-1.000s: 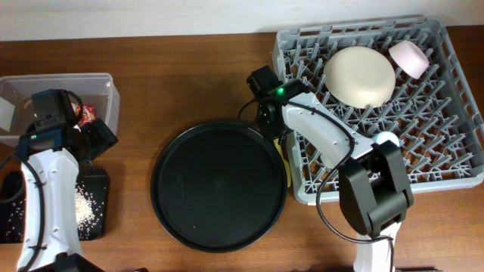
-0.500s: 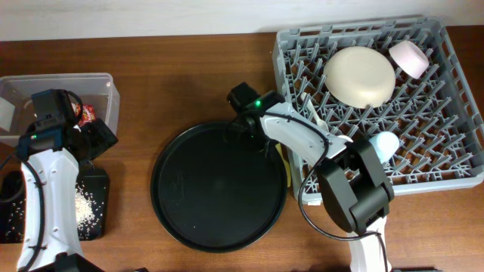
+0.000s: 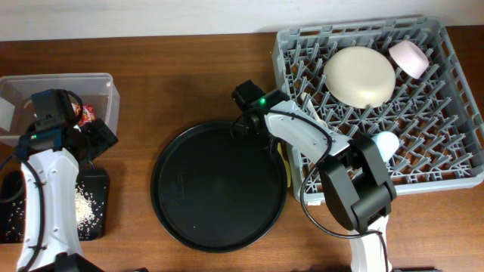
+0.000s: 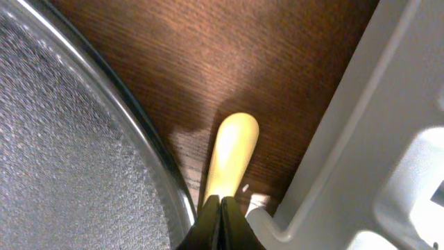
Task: Sort waste into correct bins and load items into the dishwasher rack
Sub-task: 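Lift the yellow spoon and carry it toward the rack's front edge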
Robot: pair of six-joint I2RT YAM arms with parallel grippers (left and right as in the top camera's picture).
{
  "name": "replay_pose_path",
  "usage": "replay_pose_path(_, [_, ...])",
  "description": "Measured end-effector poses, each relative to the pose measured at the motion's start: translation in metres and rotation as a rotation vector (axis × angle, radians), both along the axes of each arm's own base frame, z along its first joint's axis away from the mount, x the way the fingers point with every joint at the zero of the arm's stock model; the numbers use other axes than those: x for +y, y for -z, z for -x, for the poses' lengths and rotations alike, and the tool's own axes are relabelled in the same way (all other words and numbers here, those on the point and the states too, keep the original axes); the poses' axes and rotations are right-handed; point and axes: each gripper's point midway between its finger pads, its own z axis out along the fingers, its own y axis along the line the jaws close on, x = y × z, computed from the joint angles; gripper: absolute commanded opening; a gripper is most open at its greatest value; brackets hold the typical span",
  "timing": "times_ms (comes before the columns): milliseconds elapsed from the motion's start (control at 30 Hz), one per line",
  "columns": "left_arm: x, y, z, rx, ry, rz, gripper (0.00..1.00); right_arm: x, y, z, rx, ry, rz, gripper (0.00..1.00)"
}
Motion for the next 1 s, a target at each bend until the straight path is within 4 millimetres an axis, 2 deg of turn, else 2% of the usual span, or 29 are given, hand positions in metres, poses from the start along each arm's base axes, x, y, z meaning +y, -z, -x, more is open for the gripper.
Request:
replay_pose_path(133, [0.000, 0.000, 0.000, 0.000, 0.000, 0.000, 0.99, 0.000, 0.002, 0.001, 0.000, 0.001, 0.000, 0.04])
replay_pose_path(333, [0.000, 0.000, 0.000, 0.000, 0.000, 0.000, 0.99, -0.006, 0.016, 0.012, 0.034, 0.000, 0.015, 0.04])
replay_pose_path(500, [0.000, 0.000, 0.000, 0.000, 0.000, 0.000, 0.99, 0.007, 0.020, 0.018, 0.077, -0.005, -0.068, 0.04])
replay_pose_path(667, [0.000, 0.000, 0.000, 0.000, 0.000, 0.000, 0.99, 0.011, 0.021, 0.020, 0.089, -0.007, -0.088, 0.04])
replay_pose_path(733, [0.000, 0.000, 0.000, 0.000, 0.000, 0.000, 0.99, 0.010, 0.018, 0.021, 0.096, -0.003, -0.085, 0.04])
replay_pose_path(867, [0.000, 0.000, 0.000, 0.000, 0.000, 0.000, 0.99, 0.020, 0.000, 0.007, 0.060, 0.020, -0.115, 0.04])
replay_pose_path(933, [0.000, 0.000, 0.000, 0.000, 0.000, 0.000, 0.99, 0.016, -0.002, 0.004, 0.045, 0.047, -0.104, 0.05])
replay_pose_path(1000, [0.000, 0.000, 0.000, 0.000, 0.000, 0.000, 0.99, 0.003, -0.003, -0.002, 0.017, 0.092, -0.064, 0.06])
